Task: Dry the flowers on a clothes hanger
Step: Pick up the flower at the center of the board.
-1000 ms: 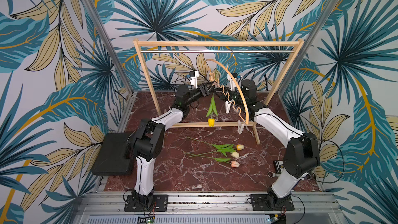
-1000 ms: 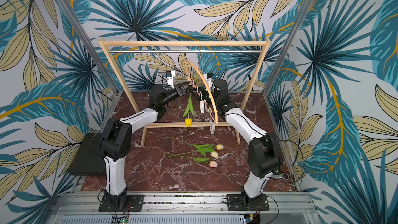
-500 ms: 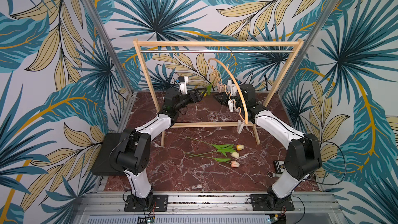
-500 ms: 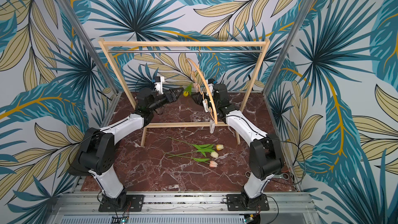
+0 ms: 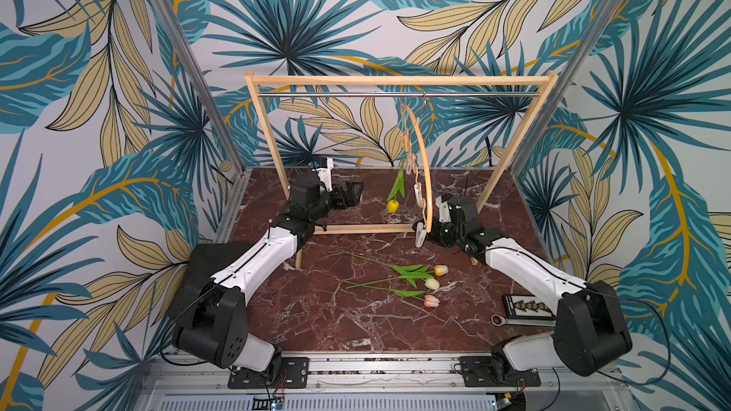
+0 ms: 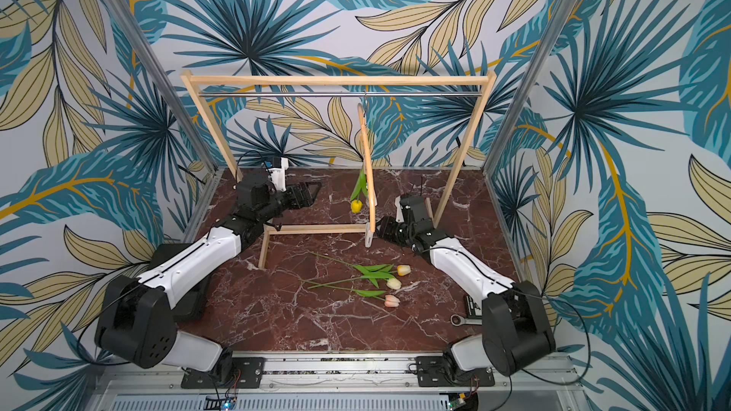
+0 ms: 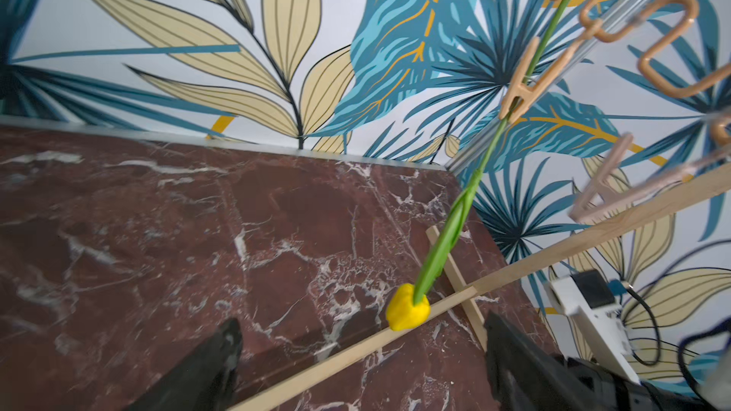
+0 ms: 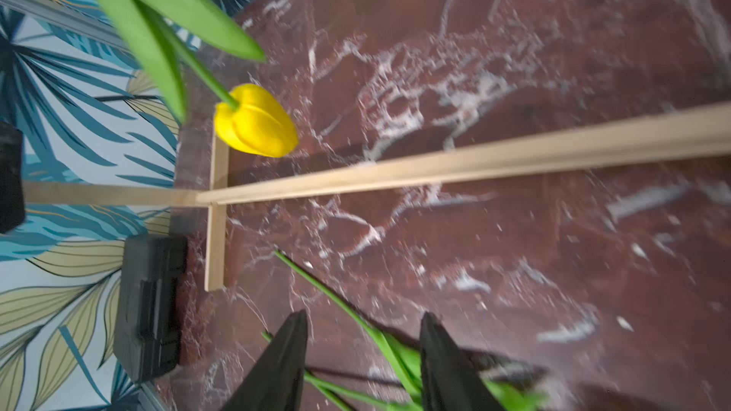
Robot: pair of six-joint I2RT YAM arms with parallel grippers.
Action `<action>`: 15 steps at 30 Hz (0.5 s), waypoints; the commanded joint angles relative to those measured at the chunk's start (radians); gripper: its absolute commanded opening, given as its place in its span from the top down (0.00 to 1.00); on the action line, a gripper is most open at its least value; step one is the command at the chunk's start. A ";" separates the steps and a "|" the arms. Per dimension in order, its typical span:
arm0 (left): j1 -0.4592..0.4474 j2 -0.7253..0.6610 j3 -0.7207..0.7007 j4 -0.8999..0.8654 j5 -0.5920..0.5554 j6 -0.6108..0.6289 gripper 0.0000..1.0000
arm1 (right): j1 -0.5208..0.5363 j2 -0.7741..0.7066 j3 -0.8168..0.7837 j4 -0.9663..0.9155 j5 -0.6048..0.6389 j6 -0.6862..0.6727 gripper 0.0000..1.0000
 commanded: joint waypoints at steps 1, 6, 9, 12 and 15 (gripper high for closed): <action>-0.002 -0.030 -0.046 -0.124 -0.089 -0.050 0.10 | 0.043 -0.095 -0.091 -0.105 0.054 0.008 0.51; -0.037 -0.031 -0.087 -0.266 -0.119 -0.185 0.23 | 0.158 -0.235 -0.169 -0.189 0.148 0.034 0.53; -0.053 -0.046 -0.119 -0.343 -0.111 -0.247 0.31 | 0.215 -0.277 -0.173 -0.230 0.192 0.028 0.53; -0.076 -0.071 -0.143 -0.474 -0.129 -0.335 0.36 | 0.230 -0.274 -0.160 -0.260 0.190 0.005 0.56; -0.119 -0.117 -0.179 -0.537 -0.159 -0.412 0.36 | 0.246 -0.235 -0.116 -0.302 0.170 -0.056 0.58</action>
